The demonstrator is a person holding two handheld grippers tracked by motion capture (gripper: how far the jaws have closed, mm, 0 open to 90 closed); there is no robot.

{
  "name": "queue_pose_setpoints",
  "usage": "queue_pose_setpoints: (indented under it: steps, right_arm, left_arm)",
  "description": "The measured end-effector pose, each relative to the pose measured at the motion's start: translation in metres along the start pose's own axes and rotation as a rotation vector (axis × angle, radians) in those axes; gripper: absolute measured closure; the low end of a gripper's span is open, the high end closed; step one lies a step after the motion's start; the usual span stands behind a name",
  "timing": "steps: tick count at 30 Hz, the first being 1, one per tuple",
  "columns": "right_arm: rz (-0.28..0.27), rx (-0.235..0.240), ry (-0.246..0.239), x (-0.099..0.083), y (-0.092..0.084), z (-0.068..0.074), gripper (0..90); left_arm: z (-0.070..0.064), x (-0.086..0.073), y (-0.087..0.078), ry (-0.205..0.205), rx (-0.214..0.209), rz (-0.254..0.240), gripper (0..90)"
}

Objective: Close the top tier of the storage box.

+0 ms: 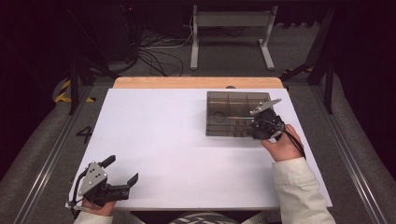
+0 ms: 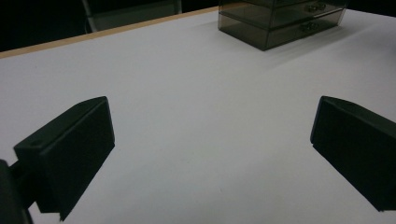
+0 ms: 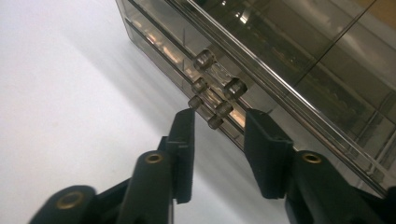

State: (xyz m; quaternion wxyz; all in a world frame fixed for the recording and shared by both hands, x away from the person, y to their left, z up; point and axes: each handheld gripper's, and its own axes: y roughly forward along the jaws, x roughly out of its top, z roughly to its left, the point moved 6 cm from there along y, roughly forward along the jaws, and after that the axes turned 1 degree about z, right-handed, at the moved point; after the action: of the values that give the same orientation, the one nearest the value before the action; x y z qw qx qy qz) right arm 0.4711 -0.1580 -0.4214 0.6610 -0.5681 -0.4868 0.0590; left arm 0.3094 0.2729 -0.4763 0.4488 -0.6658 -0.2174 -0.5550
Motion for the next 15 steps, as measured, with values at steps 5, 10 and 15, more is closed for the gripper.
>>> queue_pose_setpoints:
  steps: [5,10,15]
  right_arm:
    - [-0.033,-0.001,-0.012,0.002,-0.008,0.003,54.8]
    - [-0.057,0.001,-0.020,0.004,-0.013,0.005,51.2]
    - [-0.076,0.018,-0.014,0.004,-0.017,0.007,46.1]
  left_arm:
    - [0.000,0.001,0.001,0.001,-0.005,-0.003,0.4]
    - [-0.001,0.001,0.002,0.003,-0.007,0.003,0.5]
    - [-0.001,0.001,0.003,0.005,-0.008,0.001,0.5]
